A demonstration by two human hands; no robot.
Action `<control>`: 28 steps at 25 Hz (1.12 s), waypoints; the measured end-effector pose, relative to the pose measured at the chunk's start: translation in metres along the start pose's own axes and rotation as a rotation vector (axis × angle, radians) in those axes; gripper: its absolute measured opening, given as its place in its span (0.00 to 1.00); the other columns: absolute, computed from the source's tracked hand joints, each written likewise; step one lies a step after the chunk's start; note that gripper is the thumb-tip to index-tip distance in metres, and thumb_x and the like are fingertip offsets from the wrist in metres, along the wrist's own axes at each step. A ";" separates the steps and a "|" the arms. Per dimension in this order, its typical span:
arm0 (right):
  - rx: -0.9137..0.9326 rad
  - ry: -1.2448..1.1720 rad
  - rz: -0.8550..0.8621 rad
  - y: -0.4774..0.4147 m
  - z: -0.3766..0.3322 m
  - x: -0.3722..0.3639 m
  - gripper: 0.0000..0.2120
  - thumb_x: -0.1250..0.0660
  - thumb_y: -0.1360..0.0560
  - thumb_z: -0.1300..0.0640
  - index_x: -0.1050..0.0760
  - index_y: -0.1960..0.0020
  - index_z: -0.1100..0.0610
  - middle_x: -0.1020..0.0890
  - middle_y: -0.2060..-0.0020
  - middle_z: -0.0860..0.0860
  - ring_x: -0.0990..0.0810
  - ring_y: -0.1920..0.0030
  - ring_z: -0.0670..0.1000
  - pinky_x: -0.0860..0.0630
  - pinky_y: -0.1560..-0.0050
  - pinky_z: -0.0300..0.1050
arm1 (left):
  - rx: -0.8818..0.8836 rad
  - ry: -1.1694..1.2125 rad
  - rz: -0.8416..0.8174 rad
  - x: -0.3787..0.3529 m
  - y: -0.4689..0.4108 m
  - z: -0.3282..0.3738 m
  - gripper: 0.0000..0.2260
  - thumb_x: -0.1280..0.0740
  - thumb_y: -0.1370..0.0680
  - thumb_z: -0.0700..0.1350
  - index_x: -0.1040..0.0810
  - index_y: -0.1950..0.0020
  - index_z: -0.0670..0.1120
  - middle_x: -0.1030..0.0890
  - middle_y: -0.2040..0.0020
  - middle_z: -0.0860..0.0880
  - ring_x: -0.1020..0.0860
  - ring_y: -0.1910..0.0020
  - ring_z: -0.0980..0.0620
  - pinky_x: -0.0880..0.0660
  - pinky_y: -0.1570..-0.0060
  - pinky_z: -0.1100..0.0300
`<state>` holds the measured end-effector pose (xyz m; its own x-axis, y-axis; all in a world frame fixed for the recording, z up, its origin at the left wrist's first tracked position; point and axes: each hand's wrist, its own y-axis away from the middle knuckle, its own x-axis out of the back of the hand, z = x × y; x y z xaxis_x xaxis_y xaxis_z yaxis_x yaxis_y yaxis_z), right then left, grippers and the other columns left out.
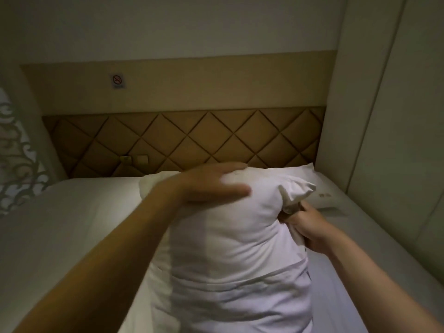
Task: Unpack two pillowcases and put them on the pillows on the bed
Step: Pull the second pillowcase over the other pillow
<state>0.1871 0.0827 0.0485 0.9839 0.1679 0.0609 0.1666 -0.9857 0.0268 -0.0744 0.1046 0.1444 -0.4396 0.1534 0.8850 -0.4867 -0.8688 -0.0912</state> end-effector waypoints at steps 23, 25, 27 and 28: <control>-0.205 1.249 -0.186 -0.040 0.094 -0.017 0.14 0.38 0.21 0.56 0.24 0.37 0.54 0.20 0.42 0.54 0.22 0.45 0.54 0.25 0.45 0.45 | 0.000 -0.306 -0.232 -0.221 0.027 -0.009 0.35 0.42 0.30 0.75 0.37 0.29 0.58 0.21 0.42 0.50 0.23 0.48 0.47 0.29 0.50 0.51; -0.284 1.276 -0.199 -0.051 0.104 -0.006 0.18 0.42 0.19 0.57 0.29 0.30 0.56 0.25 0.33 0.55 0.25 0.37 0.56 0.29 0.39 0.46 | -0.006 -0.327 -0.263 -0.221 0.028 -0.004 0.38 0.37 0.32 0.75 0.39 0.28 0.58 0.21 0.40 0.49 0.24 0.47 0.47 0.31 0.50 0.51; -0.321 1.263 -0.214 -0.062 0.117 0.002 0.20 0.43 0.19 0.58 0.32 0.27 0.55 0.28 0.30 0.54 0.27 0.34 0.56 0.31 0.37 0.46 | -0.046 -0.347 -0.272 -0.224 0.031 -0.001 0.36 0.36 0.32 0.73 0.37 0.29 0.57 0.21 0.42 0.49 0.23 0.48 0.47 0.30 0.51 0.51; -0.319 1.251 -0.206 -0.066 0.124 0.003 0.20 0.43 0.19 0.59 0.32 0.27 0.55 0.28 0.30 0.53 0.27 0.34 0.56 0.31 0.37 0.46 | -0.067 -0.349 -0.281 -0.226 0.033 -0.001 0.34 0.36 0.30 0.72 0.36 0.30 0.57 0.20 0.42 0.49 0.23 0.48 0.47 0.30 0.50 0.51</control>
<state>0.1874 0.1463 -0.0771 0.1872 0.3857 0.9034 0.1137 -0.9220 0.3701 0.0078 0.0415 -0.0588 -0.0083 0.2008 0.9796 -0.6039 -0.7818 0.1551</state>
